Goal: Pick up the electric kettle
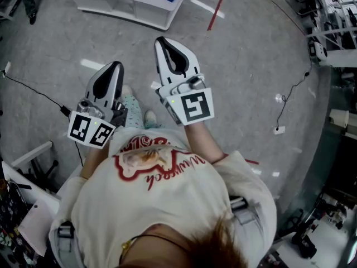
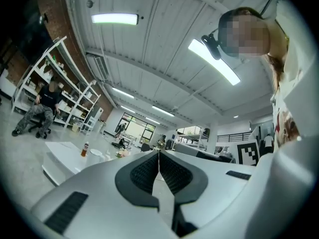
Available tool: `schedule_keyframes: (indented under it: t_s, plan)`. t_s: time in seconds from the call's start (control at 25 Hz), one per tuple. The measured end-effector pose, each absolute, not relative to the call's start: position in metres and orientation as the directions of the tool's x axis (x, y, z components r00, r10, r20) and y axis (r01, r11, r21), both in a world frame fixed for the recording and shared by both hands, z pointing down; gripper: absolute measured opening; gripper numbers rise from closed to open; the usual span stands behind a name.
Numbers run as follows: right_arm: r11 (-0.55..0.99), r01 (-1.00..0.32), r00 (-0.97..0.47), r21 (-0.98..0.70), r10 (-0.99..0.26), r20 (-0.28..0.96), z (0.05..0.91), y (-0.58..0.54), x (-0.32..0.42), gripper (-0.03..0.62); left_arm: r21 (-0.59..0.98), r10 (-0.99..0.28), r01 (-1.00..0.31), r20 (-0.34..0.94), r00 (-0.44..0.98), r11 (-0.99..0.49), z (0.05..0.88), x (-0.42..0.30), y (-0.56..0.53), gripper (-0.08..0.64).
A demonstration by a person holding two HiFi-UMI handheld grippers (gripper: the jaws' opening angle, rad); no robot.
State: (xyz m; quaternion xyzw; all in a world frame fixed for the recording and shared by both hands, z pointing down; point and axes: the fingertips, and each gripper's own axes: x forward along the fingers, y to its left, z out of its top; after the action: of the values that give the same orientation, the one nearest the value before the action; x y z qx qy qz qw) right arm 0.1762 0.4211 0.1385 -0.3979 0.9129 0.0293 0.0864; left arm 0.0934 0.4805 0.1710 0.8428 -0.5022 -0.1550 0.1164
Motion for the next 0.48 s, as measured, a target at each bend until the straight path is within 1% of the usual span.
schedule_keyframes:
  t_s: [0.24, 0.48]
  plan:
    - [0.68, -0.733, -0.666, -0.01, -0.721, -0.19, 0.138, 0.386, 0.158, 0.017, 0.347, -0.892, -0.822, -0.145, 0.428, -0.451, 0.173, 0.069, 0.444, 0.012]
    - [0.664, -0.748, -0.65, -0.013, -0.736, -0.19, 0.137, 0.327, 0.129, 0.017, 0.343, -0.882, -0.813, -0.143, 0.45, -0.471, 0.173, 0.037, 0.382, 0.014]
